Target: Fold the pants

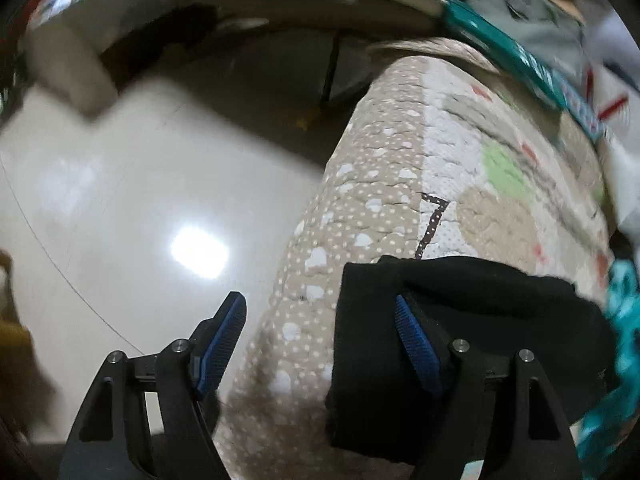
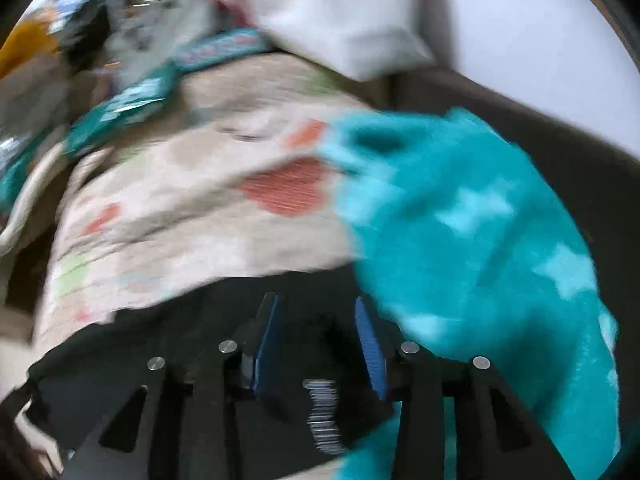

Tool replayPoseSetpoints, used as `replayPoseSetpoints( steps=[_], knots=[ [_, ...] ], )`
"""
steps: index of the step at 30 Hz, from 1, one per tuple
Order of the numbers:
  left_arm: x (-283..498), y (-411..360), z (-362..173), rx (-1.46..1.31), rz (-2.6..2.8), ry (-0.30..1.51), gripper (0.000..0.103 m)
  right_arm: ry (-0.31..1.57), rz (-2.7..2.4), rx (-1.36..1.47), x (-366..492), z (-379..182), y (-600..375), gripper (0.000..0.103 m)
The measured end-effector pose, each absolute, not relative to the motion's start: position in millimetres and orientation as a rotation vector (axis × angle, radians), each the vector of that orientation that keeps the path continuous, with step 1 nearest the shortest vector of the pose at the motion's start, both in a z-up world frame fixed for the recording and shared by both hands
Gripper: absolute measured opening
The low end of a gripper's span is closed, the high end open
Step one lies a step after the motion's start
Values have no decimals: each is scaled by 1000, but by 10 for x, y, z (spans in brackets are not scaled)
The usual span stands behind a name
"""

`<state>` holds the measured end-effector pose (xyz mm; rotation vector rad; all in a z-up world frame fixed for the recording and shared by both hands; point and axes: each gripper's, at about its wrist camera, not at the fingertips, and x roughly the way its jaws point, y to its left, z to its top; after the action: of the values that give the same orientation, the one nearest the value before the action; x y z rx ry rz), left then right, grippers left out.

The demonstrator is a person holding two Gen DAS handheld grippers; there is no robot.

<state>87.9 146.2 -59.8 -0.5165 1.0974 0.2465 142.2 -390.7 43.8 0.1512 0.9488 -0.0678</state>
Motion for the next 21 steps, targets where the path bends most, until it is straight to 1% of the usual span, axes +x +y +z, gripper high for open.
replayPoseSetpoints(
  steps=[3, 7, 9, 11, 14, 17, 19, 20, 21],
  knots=[
    [819, 1460, -604, -539, 248, 1098, 76, 995, 144, 121, 1553, 391, -3280, 47],
    [729, 1479, -528, -532, 235, 1070, 76, 1125, 382, 165, 1803, -24, -2453, 47],
    [679, 1556, -561, -566, 227, 1080, 76, 1136, 365, 116, 1950, -155, -2221, 47],
    [620, 1677, -618, -643, 220, 1102, 76, 1135, 300, 38, 2137, -211, -2093, 47],
    [583, 1854, -690, -717, 278, 1123, 76, 1116, 313, 0, 2297, -121, -2086, 47],
    [598, 1944, -714, -830, 258, 1110, 76, 1171, 380, -46, 2399, -138, -2065, 47],
    [648, 1884, -668, -810, 246, 1099, 76, 1227, 394, -140, 2384, -279, -2001, 47],
    [666, 1846, -648, -796, 239, 1095, 76, 1248, 406, -170, 2358, -345, -1978, 38],
    [676, 1825, -634, -785, 237, 1092, 76, 1250, 408, -212, 2328, -395, -1930, 33]
  ],
)
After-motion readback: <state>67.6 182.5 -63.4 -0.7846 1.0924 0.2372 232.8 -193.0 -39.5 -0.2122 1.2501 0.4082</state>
